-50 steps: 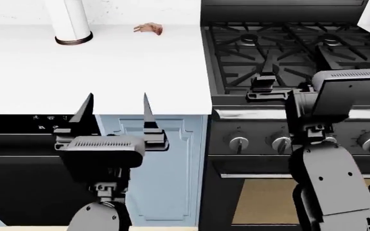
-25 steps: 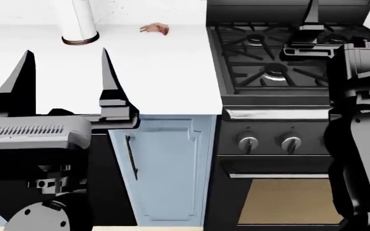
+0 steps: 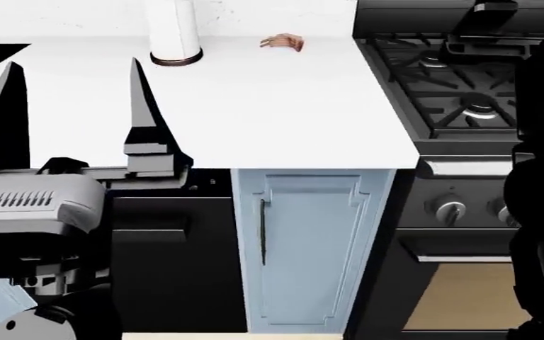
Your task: Close the microwave door
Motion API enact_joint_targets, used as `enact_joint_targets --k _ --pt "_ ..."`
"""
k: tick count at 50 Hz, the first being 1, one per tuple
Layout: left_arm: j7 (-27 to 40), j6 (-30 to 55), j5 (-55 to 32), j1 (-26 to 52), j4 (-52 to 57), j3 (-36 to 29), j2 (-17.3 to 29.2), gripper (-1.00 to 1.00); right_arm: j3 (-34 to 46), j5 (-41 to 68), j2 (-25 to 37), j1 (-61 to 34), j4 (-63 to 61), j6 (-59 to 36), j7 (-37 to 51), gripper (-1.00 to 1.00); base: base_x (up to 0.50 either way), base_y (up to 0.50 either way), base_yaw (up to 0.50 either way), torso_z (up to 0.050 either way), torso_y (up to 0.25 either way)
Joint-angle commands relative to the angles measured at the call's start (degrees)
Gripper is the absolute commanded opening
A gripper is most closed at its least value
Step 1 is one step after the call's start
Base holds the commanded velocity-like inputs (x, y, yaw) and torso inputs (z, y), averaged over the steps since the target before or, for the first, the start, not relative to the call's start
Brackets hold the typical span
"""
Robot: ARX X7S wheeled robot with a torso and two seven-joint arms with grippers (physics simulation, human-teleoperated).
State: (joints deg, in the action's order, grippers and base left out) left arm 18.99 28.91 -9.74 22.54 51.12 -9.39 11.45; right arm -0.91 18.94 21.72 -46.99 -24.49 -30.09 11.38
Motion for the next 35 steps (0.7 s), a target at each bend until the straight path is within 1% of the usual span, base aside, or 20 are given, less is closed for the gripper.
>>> enact_joint_targets --k 1,17,21,28,35 --pt "0.48 0.44 -0.57 -0.04 1.11 -0.31 0.41 1.0 -0.1 0.25 0.38 -0.21 -0.69 -0.35 0.24 1.0 0.0 0.5 0.0 0.0 0.0" --pt "1.21 0.26 -0.83 0.0 1.51 -0.71 0.99 1.0 -0.68 1.25 0.55 -0.14 -1.83 0.44 -0.03 1.0 0.01 0.5 0.0 0.0 0.0" --pt "1.39 0.26 -0.79 0.08 1.52 -0.91 1.14 1.0 -0.64 1.04 0.72 0.19 -2.04 2.1 -0.6 1.0 0.38 0.38 0.0 0.0 0.0" --pt "1.83 1.15 -1.33 0.47 2.64 -0.76 1.36 1.0 -1.14 1.8 1.01 -0.42 -3.29 1.43 -0.39 1.0 0.5 0.18 0.0 0.0 0.0" --pt "3.61 6.06 -2.41 1.85 8.57 -1.23 1.99 1.0 -2.44 3.64 1.36 -1.65 -5.88 -0.89 0.42 1.0 0.5 0.17 0.0 0.0 0.0"
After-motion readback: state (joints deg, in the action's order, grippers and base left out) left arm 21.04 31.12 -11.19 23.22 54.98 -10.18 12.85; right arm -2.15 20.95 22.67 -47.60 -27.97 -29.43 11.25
